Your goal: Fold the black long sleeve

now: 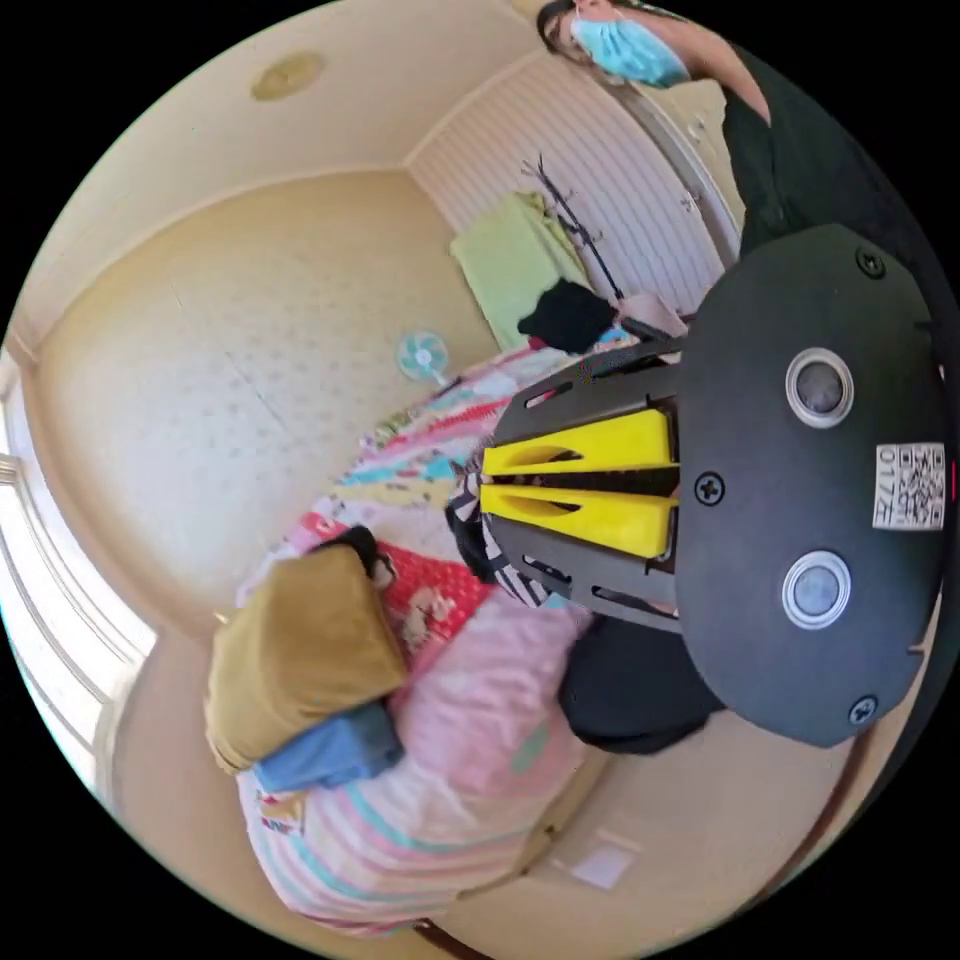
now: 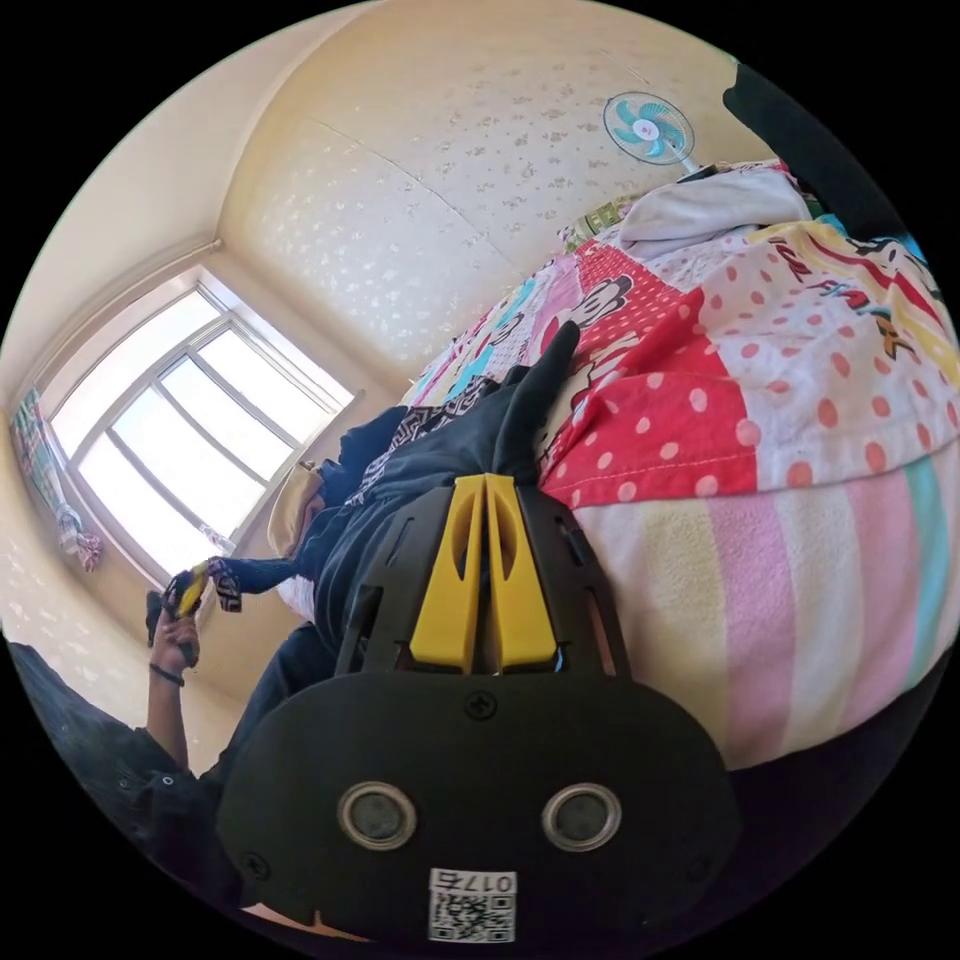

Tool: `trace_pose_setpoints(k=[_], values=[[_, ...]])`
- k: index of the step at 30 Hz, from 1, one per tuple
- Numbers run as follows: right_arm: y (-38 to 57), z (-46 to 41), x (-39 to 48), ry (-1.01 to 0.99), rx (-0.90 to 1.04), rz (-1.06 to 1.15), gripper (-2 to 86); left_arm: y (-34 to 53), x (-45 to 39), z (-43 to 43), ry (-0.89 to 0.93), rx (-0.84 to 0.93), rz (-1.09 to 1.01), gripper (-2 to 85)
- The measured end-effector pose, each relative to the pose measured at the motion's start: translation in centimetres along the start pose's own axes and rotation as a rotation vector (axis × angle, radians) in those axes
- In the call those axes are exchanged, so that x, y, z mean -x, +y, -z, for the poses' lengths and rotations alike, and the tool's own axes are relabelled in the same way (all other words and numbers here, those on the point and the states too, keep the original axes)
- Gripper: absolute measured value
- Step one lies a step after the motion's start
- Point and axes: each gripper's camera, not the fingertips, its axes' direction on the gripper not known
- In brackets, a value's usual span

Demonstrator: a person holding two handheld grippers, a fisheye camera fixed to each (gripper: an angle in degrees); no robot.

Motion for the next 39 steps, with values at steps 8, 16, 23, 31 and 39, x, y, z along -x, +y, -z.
trace_pose_setpoints(k=[8,16,23,31,39], values=[[-1.1,1.0,-1.5,-0.042,0.015,-0.017,0.3,-8.9,-14.0,-18.5,0.498,0.237,-0.207,1.5],[-2.1,1.7,-2.3,-0.069,0.032,-0.001,0.5,8.9,-6.8,-39.8,0.488,0.659,0.046,13.3],[-3.8,2.3,-1.9,-0.09,0.058,-0.024,1.1,15.1,-0.9,-29.7,0.368,0.483,-0.01,12.4],[-9.4,-2.3,6.9,-0.002,0.243,0.188,3.9,21.3,-2.5,-21.7,-0.343,0.485,-0.604,11.1],[-11.5,-13.1,11.7,0.513,0.573,0.439,6.9,22.5,-1.2,-19.9,-0.3,0.366,-0.589,8.8]])
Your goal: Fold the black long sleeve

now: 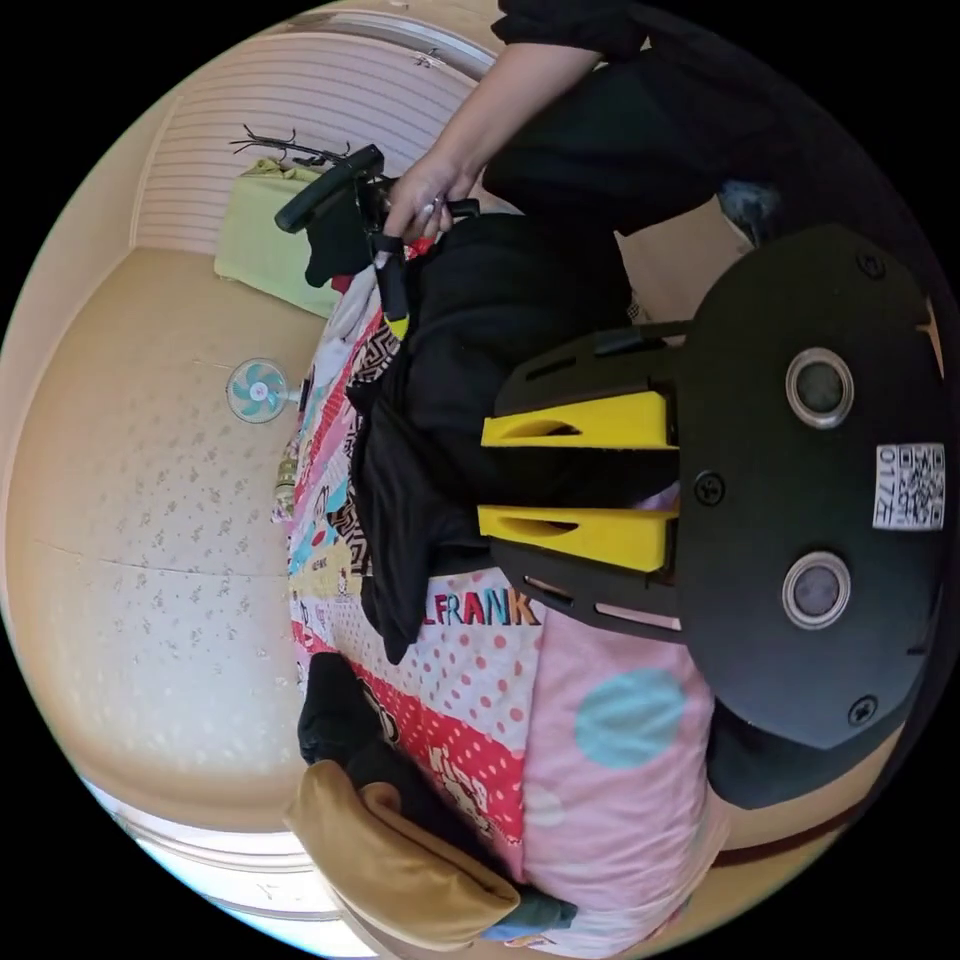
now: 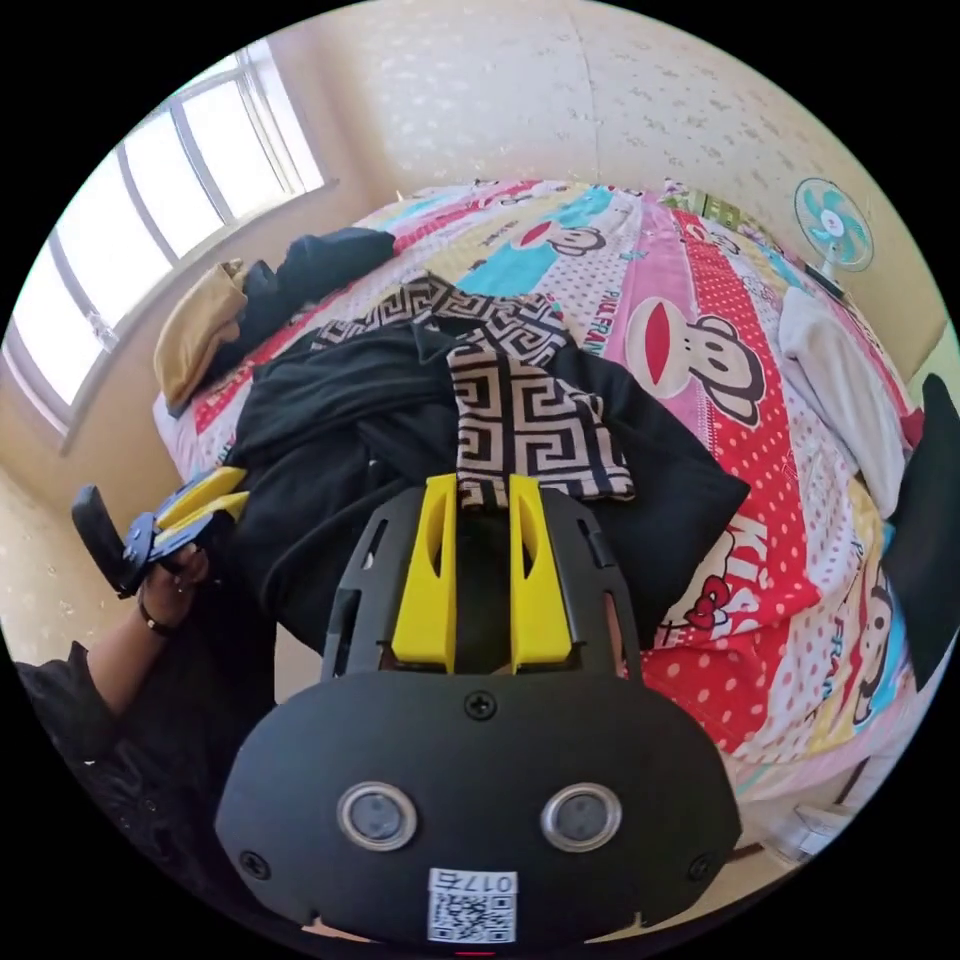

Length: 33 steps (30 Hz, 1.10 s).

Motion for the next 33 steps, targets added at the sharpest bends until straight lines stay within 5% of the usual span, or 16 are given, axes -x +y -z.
trace_pose_setpoints(k=[8,15,20,27,33], values=[[-4.6,13.2,-2.4,-0.26,-0.134,-0.044,2.5,2.8,10.1,0.3,0.435,-0.117,0.425,-0.5],[-11.4,24.1,-6.2,-0.615,-0.176,-0.019,2.1,2.8,11.8,0.9,0.476,-0.113,0.41,-0.3],[-13.6,20.3,-14.1,-0.938,-0.084,-0.183,2.1,3.4,14.0,0.8,0.569,-0.144,0.481,0.1],[-3.2,3.4,-28.5,-0.807,0.06,-0.832,3.1,3.0,14.5,0.8,0.562,-0.143,0.475,3.0],[2.1,6.1,-26.8,-0.744,-0.223,-0.697,7.2,1.6,12.7,2.7,0.426,-0.176,0.364,7.9]])
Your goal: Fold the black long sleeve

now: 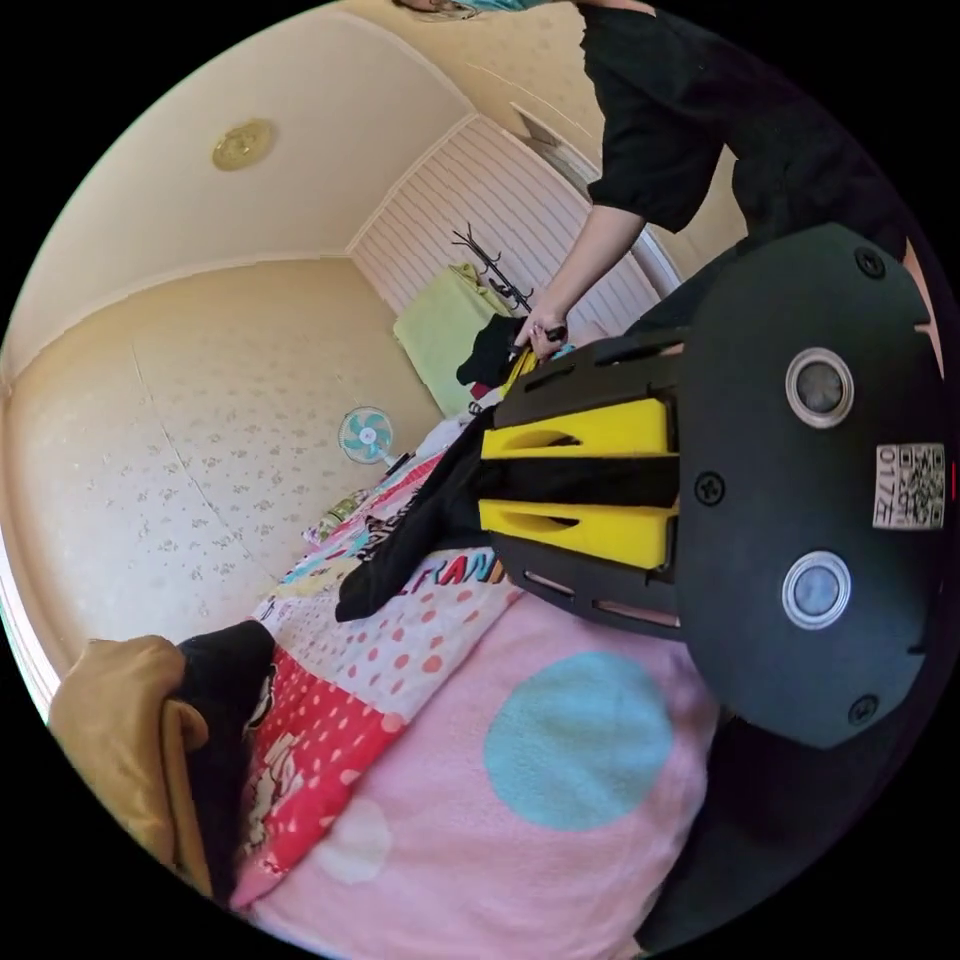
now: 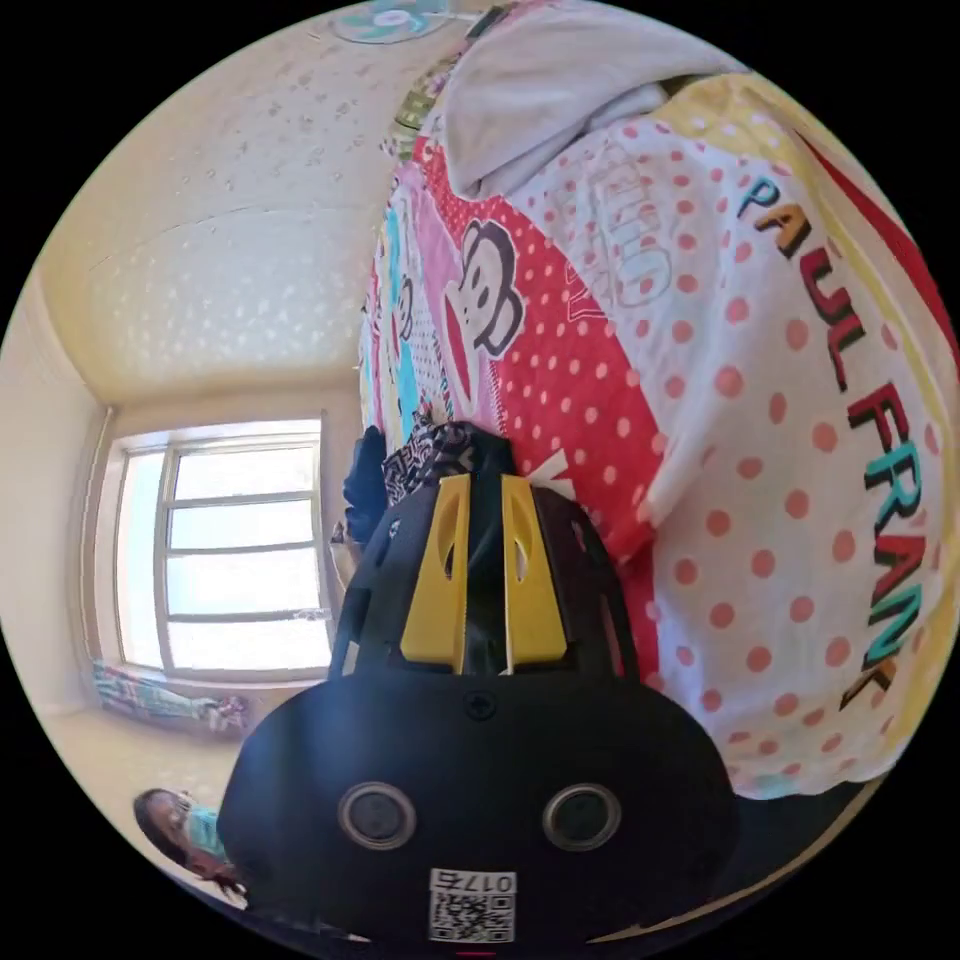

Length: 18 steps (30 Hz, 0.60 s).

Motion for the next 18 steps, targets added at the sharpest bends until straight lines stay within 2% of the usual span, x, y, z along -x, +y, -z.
trace_pose_setpoints(k=[2,4,6,7,8,11,14,18], values=[[1.9,-0.4,1.6,-0.036,0.026,0.114,8.5,-0.7,-2.7,-0.1,-0.176,-0.016,-0.116,11.7],[4.1,-1.6,2.4,-0.044,0.109,0.163,9.4,-1.2,-3.8,-0.9,-0.316,-0.036,-0.139,14.6],[8.4,-2.3,3.0,0.072,0.087,0.234,9.8,-1.8,-3.8,-3.1,-0.305,0.044,-0.149,14.4],[9.6,-2.1,3.0,0.092,0.065,0.254,9.8,-2.1,-3.1,-5.6,-0.246,0.184,-0.121,11.9],[11.5,-1.7,2.7,0.124,0.035,0.265,8.7,-2.1,-2.7,-6.9,-0.276,0.247,-0.102,8.6],[15.1,-1.0,1.8,0.11,0.046,0.294,7.9,-2.6,-3.8,-6.1,-0.386,0.295,-0.186,3.4],[17.8,-0.8,1.9,0.169,0.061,0.359,7.7,-2.7,-4.7,-2.8,-0.491,0.165,-0.155,2.6],[19.1,-2.2,2.3,0.198,0.079,0.373,6.9,-1.6,-3.7,-1.9,-0.483,0.12,0.011,4.3]])
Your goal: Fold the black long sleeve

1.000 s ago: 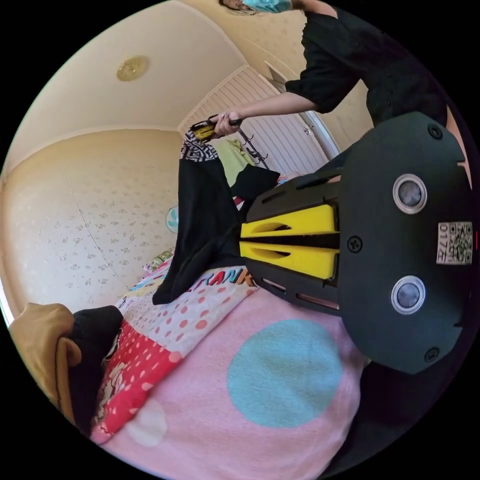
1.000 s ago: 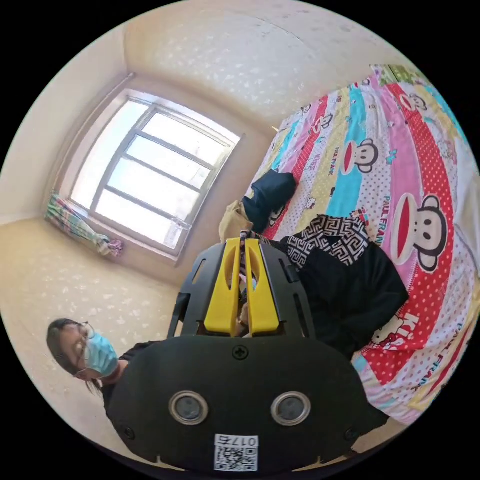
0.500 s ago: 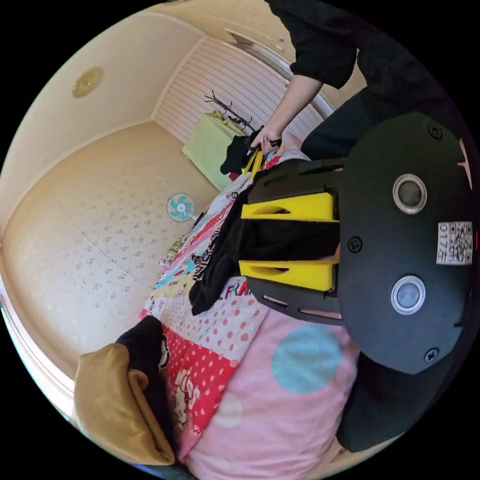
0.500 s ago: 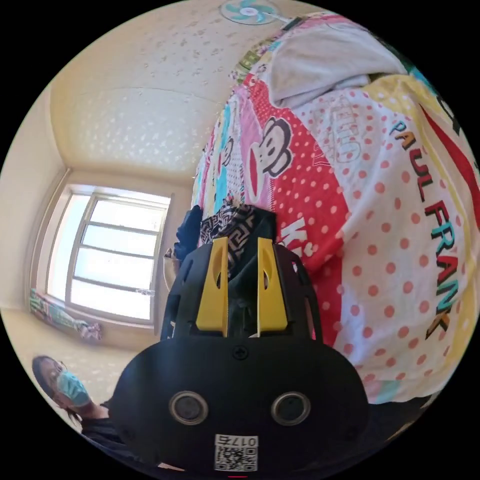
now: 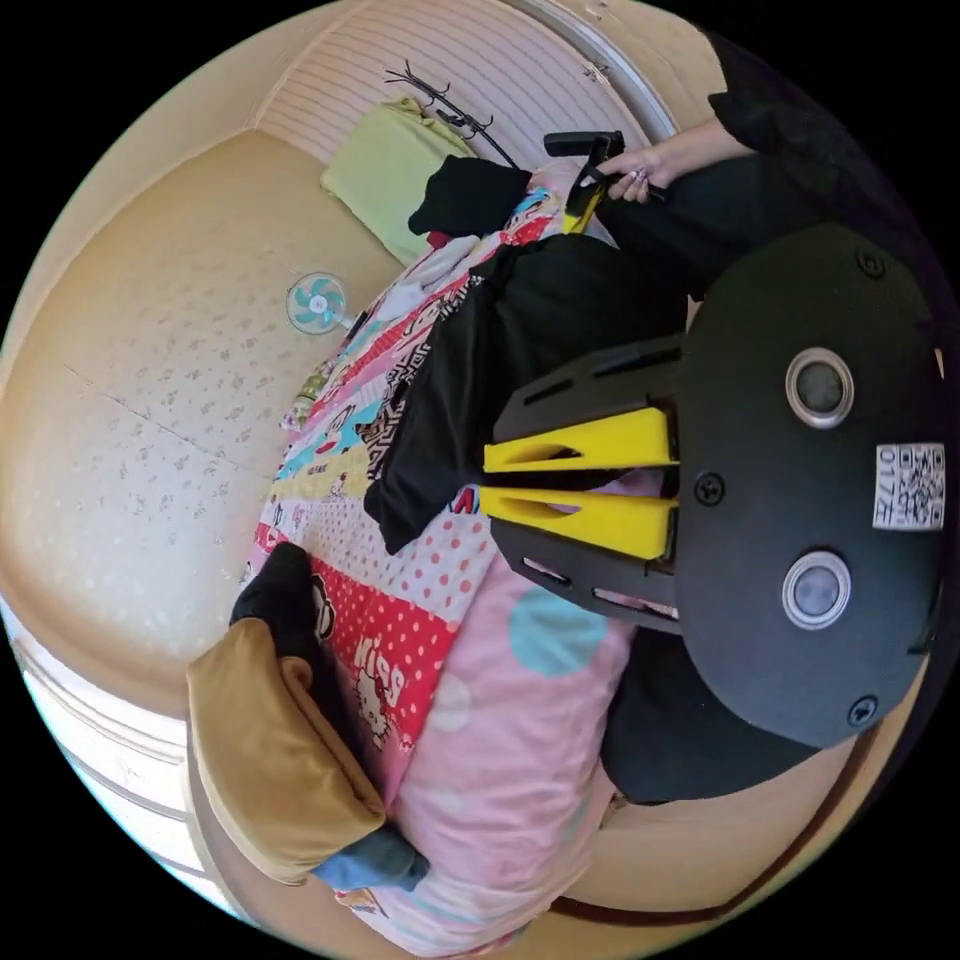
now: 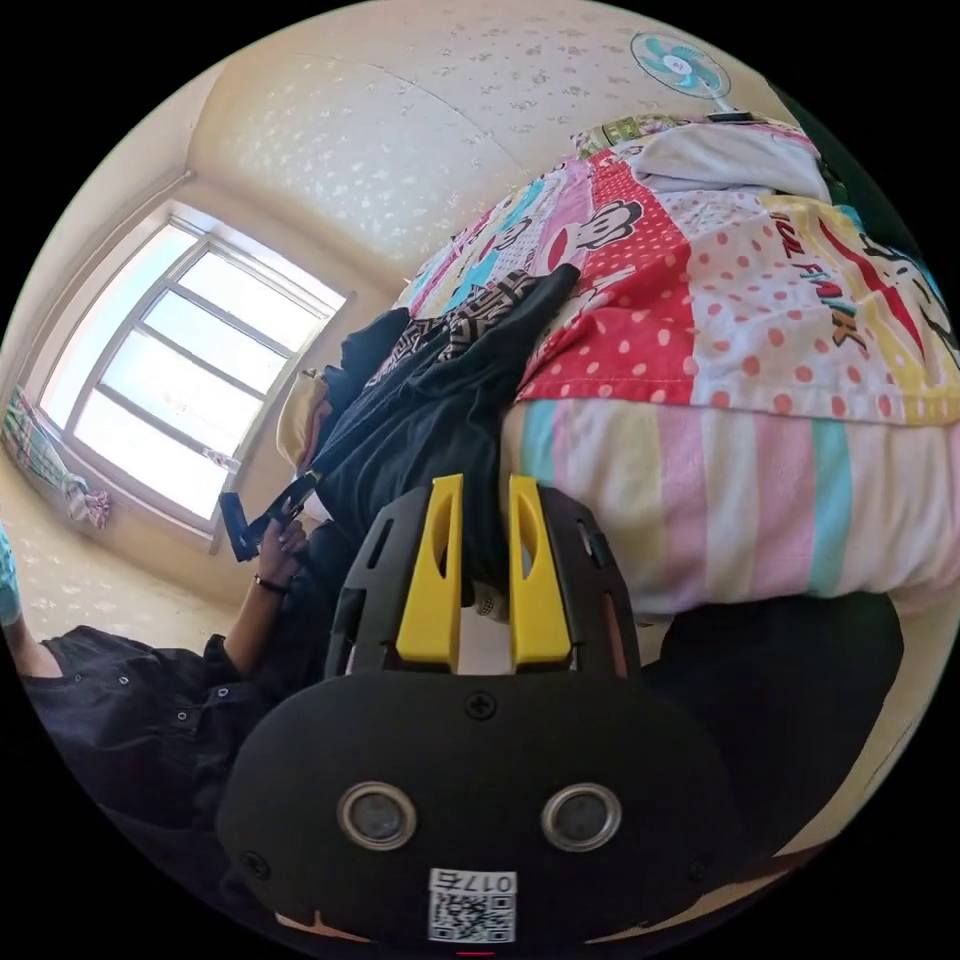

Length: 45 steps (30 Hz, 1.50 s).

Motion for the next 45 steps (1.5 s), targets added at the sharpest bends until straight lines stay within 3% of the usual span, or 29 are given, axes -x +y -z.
trace_pose_setpoints(k=[4,6,7,10,13,15,17,19,21,24,26,29,32,36,41,45], values=[[-0.4,-0.3,1.0,0.032,0.063,-0.02,3.0,1.5,-0.5,-1.9,0.059,0.079,0.026,14.6],[-0.1,1.4,2.5,0.065,0.03,-0.032,1.8,1.6,-1.8,-2.6,-0.032,0.092,-0.041,14.7],[0.1,2.0,3.0,0.099,0.019,-0.041,1.6,1.0,-2.7,-3.2,-0.117,0.158,-0.093,11.0],[0.4,3.7,5.5,0.256,0.066,-0.032,1.1,-1.1,-3.6,-3.8,-0.107,0.392,-0.21,2.6],[0.5,3.0,6.5,0.401,0.196,-0.067,1.0,-2.2,-3.9,-1.1,-0.163,0.377,-0.289,1.9],[0.5,0.5,5.3,0.448,0.316,-0.097,1.1,-2.6,-3.3,-1.2,-0.183,0.457,-0.297,2.0],[0.7,-0.7,4.2,0.377,0.341,-0.137,1.4,-2.5,-1.5,-2.4,-0.134,0.505,-0.209,3.1],[1.0,-0.6,4.5,0.436,0.344,-0.158,2.0,-2.1,-0.2,-2.9,-0.057,0.547,-0.138,4.5],[0.7,1.6,6.7,0.585,0.261,-0.121,3.6,-2.0,0.9,-1.8,-0.113,0.533,-0.084,5.8],[-1.0,4.5,10.1,0.417,0.056,0.012,6.4,-2.8,1.6,2.0,-0.223,0.384,-0.077,7.1],[-3.1,4.1,12.0,0.37,0.018,0.097,7.0,-3.5,0.7,4.5,-0.093,0.172,-0.133,6.9],[-7.6,0.0,14.5,0.417,0.082,0.206,8.3,-3.7,-0.8,3.7,0.086,0.036,-0.215,6.7],[-11.4,-5.2,15.0,0.452,0.182,0.245,10.0,-2.0,-1.8,-0.1,0.071,0.031,-0.311,7.6],[-13.1,-7.6,12.4,0.545,0.242,0.123,8.9,0.9,-1.1,-2.9,0.006,0.137,-0.37,7.3],[-10.5,0.4,10.2,0.161,-0.046,0.023,3.8,0.8,3.6,2.1,0.199,-0.039,-0.252,6.7],[-3.3,6.0,4.6,-0.067,-0.335,-0.259,3.0,1.7,7.0,1.8,0.3,-0.05,-0.117,6.8]])
